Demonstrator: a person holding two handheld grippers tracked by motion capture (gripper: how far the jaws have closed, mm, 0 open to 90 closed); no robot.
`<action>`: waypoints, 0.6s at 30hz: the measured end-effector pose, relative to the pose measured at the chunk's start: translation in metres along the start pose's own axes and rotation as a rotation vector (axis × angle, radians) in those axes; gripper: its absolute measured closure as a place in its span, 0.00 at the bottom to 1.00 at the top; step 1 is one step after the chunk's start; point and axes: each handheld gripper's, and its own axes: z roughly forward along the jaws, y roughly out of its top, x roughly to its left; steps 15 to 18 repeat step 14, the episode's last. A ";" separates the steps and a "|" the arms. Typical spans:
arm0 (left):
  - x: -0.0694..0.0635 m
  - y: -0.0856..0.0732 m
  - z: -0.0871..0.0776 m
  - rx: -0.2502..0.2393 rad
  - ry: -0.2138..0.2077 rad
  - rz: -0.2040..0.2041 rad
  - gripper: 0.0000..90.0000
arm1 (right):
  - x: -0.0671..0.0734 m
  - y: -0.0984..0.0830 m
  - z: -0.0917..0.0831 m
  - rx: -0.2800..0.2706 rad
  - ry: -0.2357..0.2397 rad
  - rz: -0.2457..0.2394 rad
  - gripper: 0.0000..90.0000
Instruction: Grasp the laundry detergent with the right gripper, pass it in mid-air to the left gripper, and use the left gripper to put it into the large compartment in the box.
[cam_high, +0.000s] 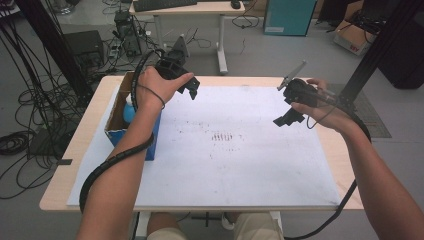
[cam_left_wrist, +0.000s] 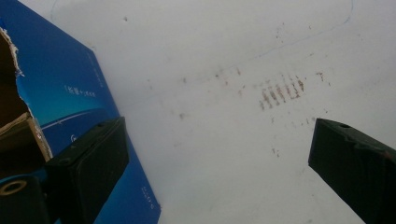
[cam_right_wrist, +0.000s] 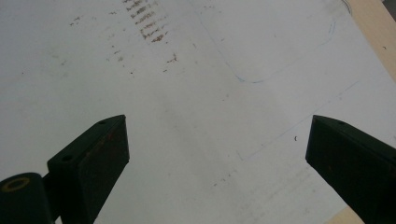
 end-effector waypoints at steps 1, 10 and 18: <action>0.000 0.000 0.000 -0.002 -0.005 -0.001 0.06 | 0.000 0.000 0.000 0.000 0.000 -0.003 0.07; 0.005 -0.003 0.001 -0.001 -0.003 -0.013 0.06 | 0.000 0.002 0.004 0.000 0.008 -0.017 0.07; 0.004 -0.005 -0.001 -0.002 0.002 -0.006 0.06 | 0.002 0.003 0.005 -0.004 0.005 -0.019 0.07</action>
